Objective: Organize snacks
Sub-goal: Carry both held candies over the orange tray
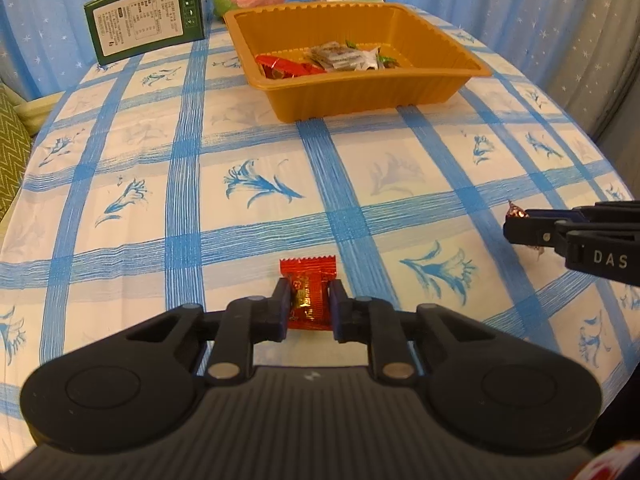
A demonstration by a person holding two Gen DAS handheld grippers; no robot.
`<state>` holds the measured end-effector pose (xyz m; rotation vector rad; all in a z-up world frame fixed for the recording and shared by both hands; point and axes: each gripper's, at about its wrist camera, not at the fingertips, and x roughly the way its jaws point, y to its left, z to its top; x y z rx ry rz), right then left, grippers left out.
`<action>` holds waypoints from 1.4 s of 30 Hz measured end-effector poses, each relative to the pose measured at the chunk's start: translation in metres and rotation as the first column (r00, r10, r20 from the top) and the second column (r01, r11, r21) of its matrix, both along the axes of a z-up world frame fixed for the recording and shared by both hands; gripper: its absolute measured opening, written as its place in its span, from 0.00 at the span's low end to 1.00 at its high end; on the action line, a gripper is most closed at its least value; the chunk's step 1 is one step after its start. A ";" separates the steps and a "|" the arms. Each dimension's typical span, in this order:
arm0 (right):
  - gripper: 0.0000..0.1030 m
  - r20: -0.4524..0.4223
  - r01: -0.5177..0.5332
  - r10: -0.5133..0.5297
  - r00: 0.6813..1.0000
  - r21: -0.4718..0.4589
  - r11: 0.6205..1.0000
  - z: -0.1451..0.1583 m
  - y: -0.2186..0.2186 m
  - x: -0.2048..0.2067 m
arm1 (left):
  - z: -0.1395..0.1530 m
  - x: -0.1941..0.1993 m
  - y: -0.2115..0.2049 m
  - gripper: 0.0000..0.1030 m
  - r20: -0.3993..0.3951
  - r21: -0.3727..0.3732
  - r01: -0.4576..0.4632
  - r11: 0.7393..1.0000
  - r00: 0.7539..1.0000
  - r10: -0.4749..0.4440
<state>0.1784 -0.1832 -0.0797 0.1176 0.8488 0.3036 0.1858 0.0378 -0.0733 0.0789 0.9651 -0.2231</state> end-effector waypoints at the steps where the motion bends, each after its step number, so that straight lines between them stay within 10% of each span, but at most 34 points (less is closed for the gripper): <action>1: 0.20 0.003 0.001 -0.001 1.000 0.002 1.000 0.002 0.000 -0.001 | 0.002 -0.002 -0.001 0.17 0.003 -0.004 -0.004 1.000 1.000 0.004; 42: 0.20 0.066 0.065 -0.067 0.996 0.028 0.997 0.040 -0.033 -0.017 | 0.058 -0.013 -0.046 0.17 0.082 -0.081 -0.009 0.997 0.997 0.015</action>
